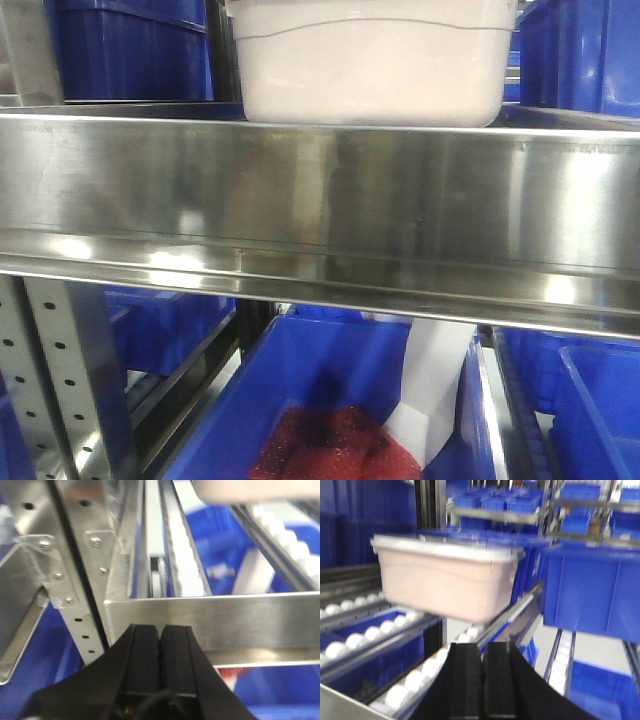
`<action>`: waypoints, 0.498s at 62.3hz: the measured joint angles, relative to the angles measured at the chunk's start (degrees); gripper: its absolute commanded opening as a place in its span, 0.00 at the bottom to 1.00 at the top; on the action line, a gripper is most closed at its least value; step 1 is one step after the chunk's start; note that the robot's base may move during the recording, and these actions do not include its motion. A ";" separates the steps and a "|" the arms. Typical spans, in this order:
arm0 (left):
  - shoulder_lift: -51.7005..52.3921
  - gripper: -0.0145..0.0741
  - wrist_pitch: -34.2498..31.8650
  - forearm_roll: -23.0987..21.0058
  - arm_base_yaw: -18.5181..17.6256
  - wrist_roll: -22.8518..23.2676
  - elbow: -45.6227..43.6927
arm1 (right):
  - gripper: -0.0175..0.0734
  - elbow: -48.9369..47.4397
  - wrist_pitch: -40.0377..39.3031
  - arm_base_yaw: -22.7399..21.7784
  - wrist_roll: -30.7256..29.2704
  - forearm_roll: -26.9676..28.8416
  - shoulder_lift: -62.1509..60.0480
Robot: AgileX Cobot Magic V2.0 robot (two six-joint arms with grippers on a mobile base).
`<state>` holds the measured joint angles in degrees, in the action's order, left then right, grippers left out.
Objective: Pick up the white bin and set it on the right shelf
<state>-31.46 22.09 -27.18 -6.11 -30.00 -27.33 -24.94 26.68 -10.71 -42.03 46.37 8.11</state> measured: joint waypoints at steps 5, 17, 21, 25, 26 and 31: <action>1.11 0.03 -1.40 -0.56 0.00 0.00 1.20 | 0.27 0.00 -1.68 0.00 0.00 0.24 -0.61; 1.17 0.03 -2.39 -0.77 0.00 -0.03 1.45 | 0.27 0.00 -3.25 0.00 0.00 0.34 -0.76; 1.17 0.03 -2.55 -0.77 0.00 -0.03 1.45 | 0.27 0.00 -3.25 0.00 0.00 0.34 -0.76; 1.17 0.03 -2.55 -0.80 0.00 -0.12 1.45 | 0.27 0.00 -3.29 0.00 0.00 0.34 -0.76; 1.17 0.03 -2.55 -0.80 0.00 -0.12 1.45 | 0.27 0.00 -3.29 0.00 0.00 0.34 -0.76; 1.17 0.03 -2.55 -0.80 0.00 -0.12 1.45 | 0.27 0.00 -3.38 0.00 0.00 0.36 -0.76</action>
<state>-30.29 19.54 -27.98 -6.11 -30.12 -25.88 -24.94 23.29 -10.71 -42.03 46.73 7.36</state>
